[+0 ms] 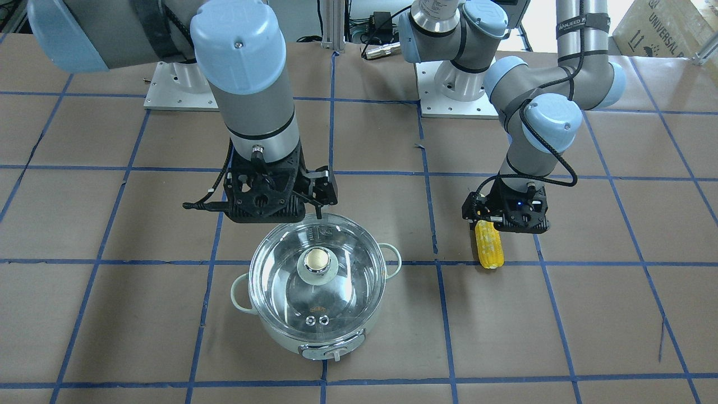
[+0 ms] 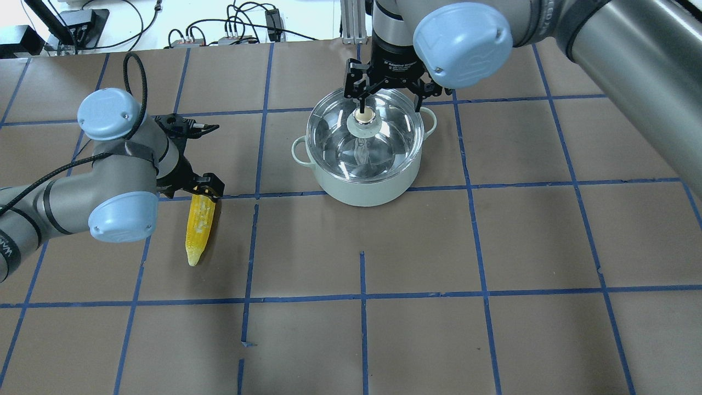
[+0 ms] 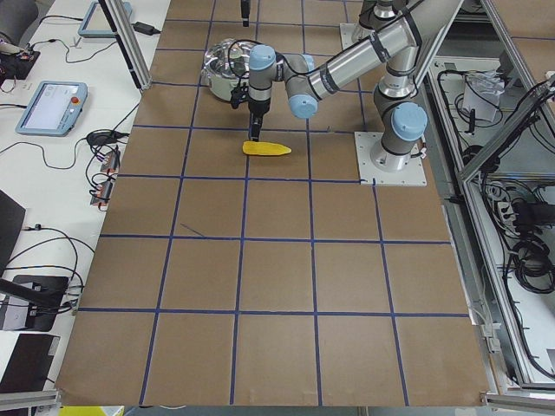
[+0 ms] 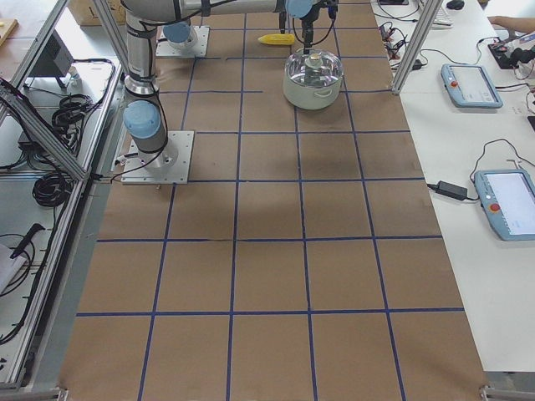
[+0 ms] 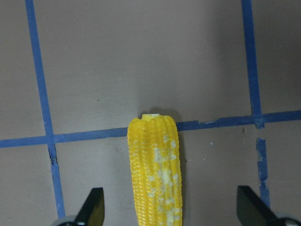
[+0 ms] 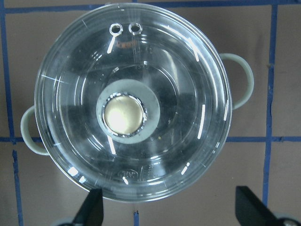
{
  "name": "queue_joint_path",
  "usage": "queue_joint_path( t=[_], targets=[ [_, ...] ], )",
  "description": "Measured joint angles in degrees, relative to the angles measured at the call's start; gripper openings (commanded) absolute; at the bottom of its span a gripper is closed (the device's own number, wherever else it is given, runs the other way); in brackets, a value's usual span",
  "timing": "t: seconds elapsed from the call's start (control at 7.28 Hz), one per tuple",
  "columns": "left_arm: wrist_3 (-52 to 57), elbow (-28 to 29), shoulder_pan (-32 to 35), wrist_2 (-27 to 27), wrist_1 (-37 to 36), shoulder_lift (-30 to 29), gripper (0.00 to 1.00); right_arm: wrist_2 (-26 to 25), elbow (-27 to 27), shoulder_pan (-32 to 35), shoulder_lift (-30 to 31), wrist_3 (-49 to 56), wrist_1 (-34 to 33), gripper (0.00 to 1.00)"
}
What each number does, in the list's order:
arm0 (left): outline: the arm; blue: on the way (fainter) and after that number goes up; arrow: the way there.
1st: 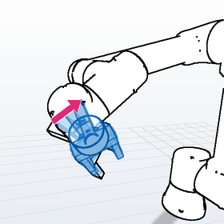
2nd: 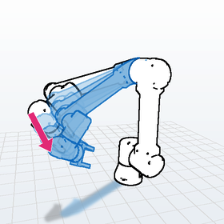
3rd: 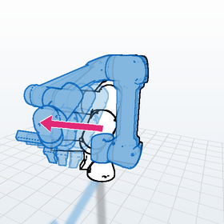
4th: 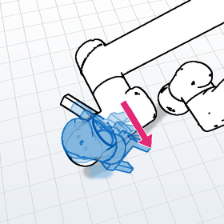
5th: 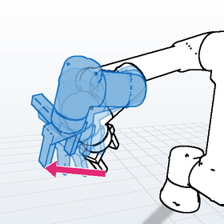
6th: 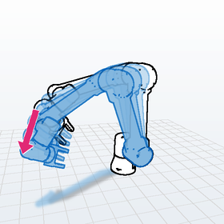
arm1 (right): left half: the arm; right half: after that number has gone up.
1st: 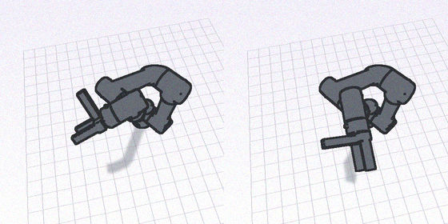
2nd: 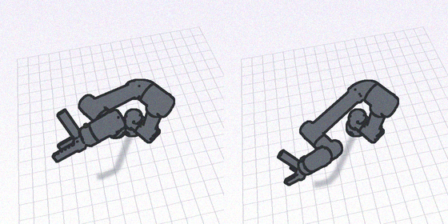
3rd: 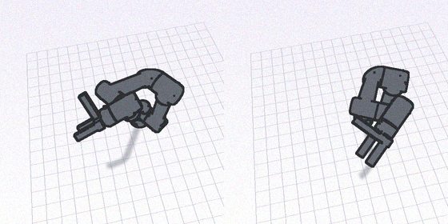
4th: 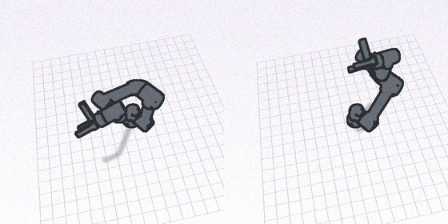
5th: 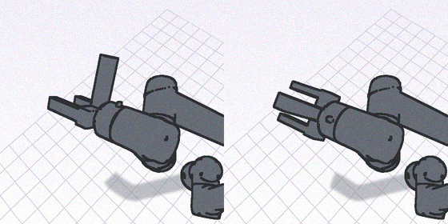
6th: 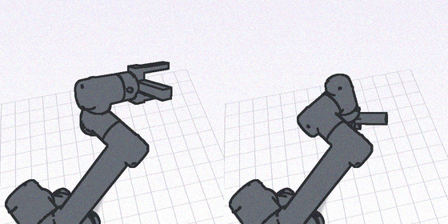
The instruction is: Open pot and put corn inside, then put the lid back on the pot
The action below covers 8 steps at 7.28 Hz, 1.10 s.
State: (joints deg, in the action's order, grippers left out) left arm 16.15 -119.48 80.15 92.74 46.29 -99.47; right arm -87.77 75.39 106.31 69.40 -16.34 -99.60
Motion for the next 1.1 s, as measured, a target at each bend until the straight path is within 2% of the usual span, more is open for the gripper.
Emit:
queue_joint_path(
  t=[0.41, 0.69, 0.82, 1.1],
  targets=[
    [0.9, -1.1, -0.8, -2.4, -3.4, -1.8, 0.97, -0.6, -7.9, 0.8, -9.4, -1.1, -1.1, 0.99],
    [1.3, -1.6, -0.9, -2.6, -6.6, -3.9, 0.95, -2.1, -9.2, 1.7, -12.9, -2.1, -1.9, 0.99],
    [1.4, -2.3, -0.9, -2.6, -8.4, -4.7, 0.87, -2.4, -9.2, 2.2, -13.8, -2.5, -2.0, 0.99],
    [1.2, -3.5, -0.8, -2.7, -10.5, -4.8, 0.49, -2.2, -9.1, 2.6, -13.8, -2.9, -0.9, 0.96]
  ],
)
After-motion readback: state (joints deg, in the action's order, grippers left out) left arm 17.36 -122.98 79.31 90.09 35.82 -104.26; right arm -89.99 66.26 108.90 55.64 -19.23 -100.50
